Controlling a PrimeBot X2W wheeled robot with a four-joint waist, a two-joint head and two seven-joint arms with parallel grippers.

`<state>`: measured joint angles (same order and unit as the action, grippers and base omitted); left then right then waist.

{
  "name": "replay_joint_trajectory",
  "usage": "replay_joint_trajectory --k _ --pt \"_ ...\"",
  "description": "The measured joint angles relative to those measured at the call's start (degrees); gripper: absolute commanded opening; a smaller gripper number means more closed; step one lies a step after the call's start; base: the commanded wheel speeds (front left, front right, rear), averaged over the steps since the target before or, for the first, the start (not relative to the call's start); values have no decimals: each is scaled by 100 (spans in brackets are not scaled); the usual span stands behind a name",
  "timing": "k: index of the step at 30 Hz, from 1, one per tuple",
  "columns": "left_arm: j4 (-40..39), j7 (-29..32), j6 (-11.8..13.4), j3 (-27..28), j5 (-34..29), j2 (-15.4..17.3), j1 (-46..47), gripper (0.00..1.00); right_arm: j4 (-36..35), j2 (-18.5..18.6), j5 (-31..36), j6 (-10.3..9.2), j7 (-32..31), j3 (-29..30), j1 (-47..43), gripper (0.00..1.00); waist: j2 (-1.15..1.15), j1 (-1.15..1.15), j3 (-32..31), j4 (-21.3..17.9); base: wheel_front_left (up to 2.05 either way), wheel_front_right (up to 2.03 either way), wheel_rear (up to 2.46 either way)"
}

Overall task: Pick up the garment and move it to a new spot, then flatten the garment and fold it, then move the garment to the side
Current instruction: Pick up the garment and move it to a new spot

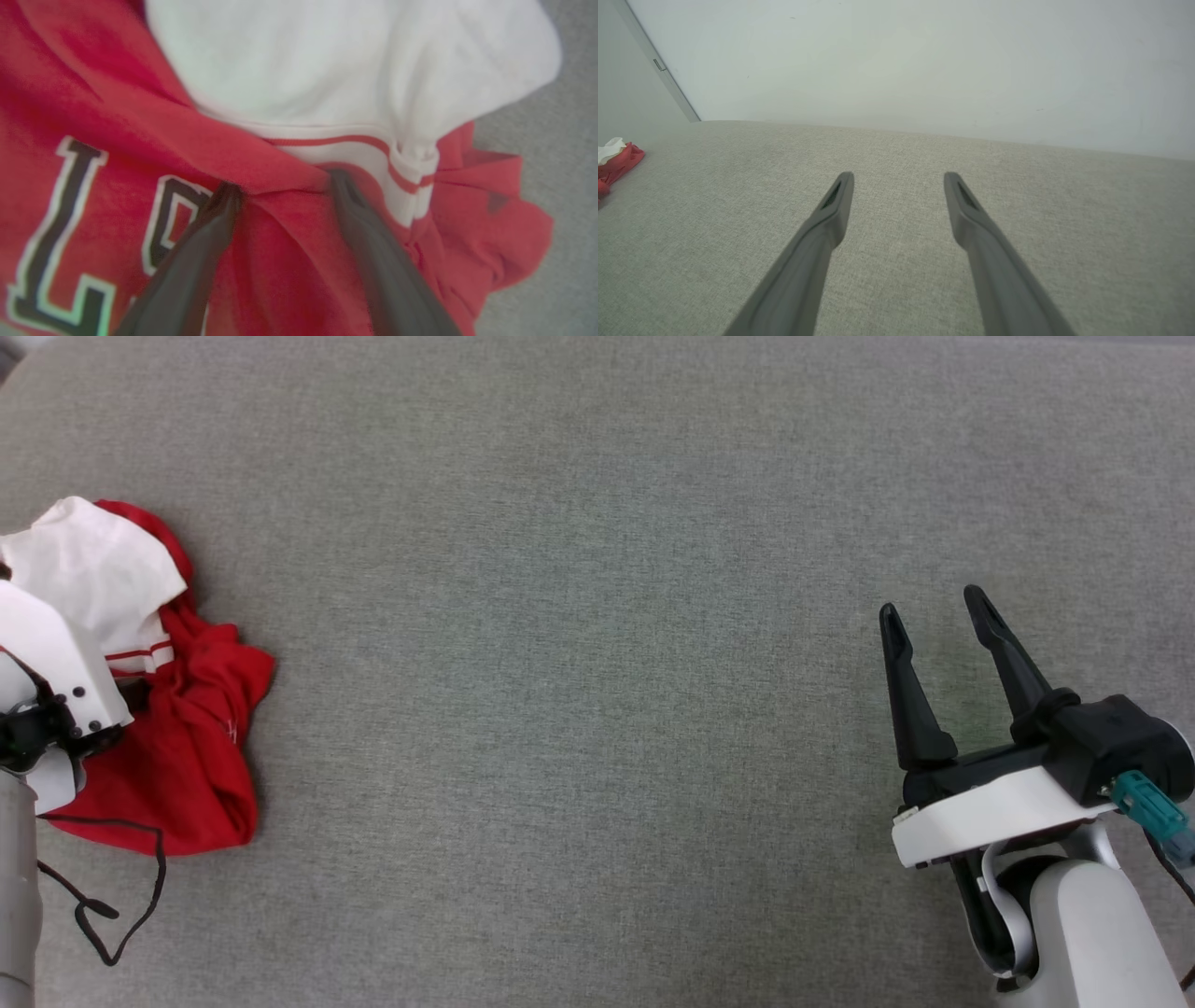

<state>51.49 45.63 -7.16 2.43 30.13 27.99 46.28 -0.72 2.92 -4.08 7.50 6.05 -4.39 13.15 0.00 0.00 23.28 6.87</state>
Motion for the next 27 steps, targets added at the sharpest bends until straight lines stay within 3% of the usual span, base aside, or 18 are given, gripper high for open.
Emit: replay_joint_trajectory --k 1,2,3,10,27 --pt "31 52 18 51 73 7 -2 61 22 0 0 0 4 0 6 100 0 0 20 -26 0 0 0" --pt "48 65 46 80 107 5 -5 15 43 0 0 0 7 3 12 100 0 0 33 -46 0 0 0" --pt "58 66 60 90 111 11 -11 0 59 0 0 0 15 5 32 100 0 0 38 -62 0 0 0" --pt "77 -360 169 71 83 -70 -130 0 159 0 155 0 47 115 44 100 0 0 -174 -33 0 0 0" --pt "-303 -3743 349 -327 -723 -205 -23 0 419 0 -24 0 41 533 -872 100 0 -1 -1706 115 0 0 0"
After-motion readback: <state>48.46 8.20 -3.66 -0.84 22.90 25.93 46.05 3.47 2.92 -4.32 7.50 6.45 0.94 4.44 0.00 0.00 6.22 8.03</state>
